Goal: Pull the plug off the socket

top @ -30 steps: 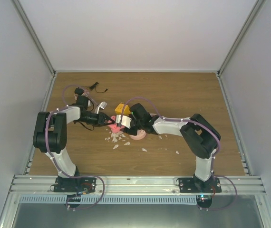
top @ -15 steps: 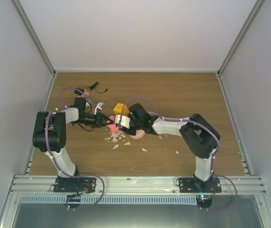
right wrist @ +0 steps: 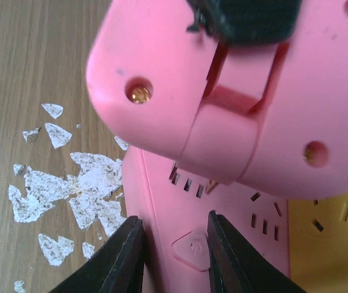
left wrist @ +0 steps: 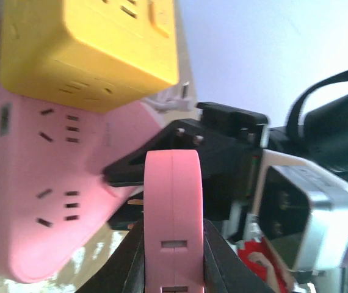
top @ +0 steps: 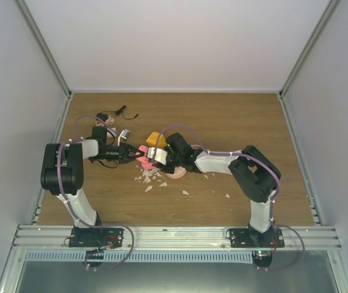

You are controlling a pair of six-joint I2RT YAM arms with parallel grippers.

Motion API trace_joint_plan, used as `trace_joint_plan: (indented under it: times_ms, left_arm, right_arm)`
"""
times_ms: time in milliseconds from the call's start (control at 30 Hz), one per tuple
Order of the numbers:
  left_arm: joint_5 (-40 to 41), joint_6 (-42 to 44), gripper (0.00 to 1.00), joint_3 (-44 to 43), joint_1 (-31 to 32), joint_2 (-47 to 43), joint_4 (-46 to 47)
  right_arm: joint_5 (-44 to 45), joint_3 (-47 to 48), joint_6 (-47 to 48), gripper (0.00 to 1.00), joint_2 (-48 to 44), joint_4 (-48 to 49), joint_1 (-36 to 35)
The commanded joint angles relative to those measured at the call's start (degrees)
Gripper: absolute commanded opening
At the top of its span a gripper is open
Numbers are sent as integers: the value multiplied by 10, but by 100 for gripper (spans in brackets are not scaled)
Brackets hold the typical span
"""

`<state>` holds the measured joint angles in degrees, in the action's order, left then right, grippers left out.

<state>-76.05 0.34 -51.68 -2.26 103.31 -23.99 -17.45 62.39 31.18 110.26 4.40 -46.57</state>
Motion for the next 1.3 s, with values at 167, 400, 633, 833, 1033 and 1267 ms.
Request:
trace_joint_plan:
  times_ms: [167, 400, 633, 833, 1033, 1267]
  left_arm:
    - [-88, -9, 0, 6, -7, -14, 13]
    - [4, 18, 0, 22, -45, -59, 13]
    - [16, 61, 0, 34, -46, -135, 10]
    - [14, 89, 0, 54, -42, -208, 18]
    - [9, 164, 0, 52, -20, -279, -27]
    - [23, 239, 0, 39, 70, -340, -68]
  right_arm:
    - [52, -28, -8, 27, 45, -110, 3]
    - [23, -32, -12, 31, 13, -110, 3]
    - [-36, -19, -3, 44, -59, -130, 5]
    - [-112, 17, -5, 67, -118, -191, 20]
    - [-200, 42, -19, 76, -161, -244, 51]
    - [-305, 85, -42, 76, -200, -291, 94]
